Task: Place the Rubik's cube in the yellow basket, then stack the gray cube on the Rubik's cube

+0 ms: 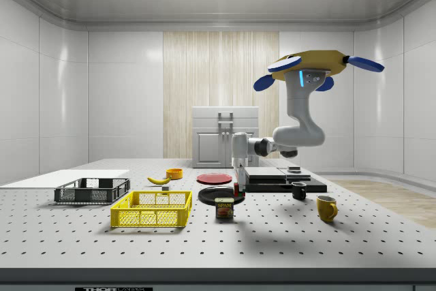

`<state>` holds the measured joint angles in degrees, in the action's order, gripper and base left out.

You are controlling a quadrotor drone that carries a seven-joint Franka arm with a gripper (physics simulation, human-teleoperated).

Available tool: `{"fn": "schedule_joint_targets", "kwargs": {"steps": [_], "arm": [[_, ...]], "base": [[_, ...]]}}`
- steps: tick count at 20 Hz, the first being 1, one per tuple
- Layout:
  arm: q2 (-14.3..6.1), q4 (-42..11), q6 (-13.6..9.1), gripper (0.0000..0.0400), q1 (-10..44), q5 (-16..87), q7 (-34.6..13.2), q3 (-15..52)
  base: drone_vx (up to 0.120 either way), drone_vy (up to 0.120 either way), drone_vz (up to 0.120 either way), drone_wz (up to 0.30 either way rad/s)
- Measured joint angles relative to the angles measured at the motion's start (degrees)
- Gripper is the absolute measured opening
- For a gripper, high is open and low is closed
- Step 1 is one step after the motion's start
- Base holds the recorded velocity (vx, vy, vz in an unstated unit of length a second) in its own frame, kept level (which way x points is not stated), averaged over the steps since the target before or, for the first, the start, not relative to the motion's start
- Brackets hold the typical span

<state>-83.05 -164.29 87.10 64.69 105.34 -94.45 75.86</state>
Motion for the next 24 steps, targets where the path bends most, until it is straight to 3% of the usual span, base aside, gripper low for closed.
{"fn": "schedule_joint_targets", "kwargs": {"steps": [24], "arm": [[-2.18,0.11,2.03,0.0325,0.58,-0.92,-0.46,0.36]], "base": [[0.12,0.008,0.0,0.0]]}}
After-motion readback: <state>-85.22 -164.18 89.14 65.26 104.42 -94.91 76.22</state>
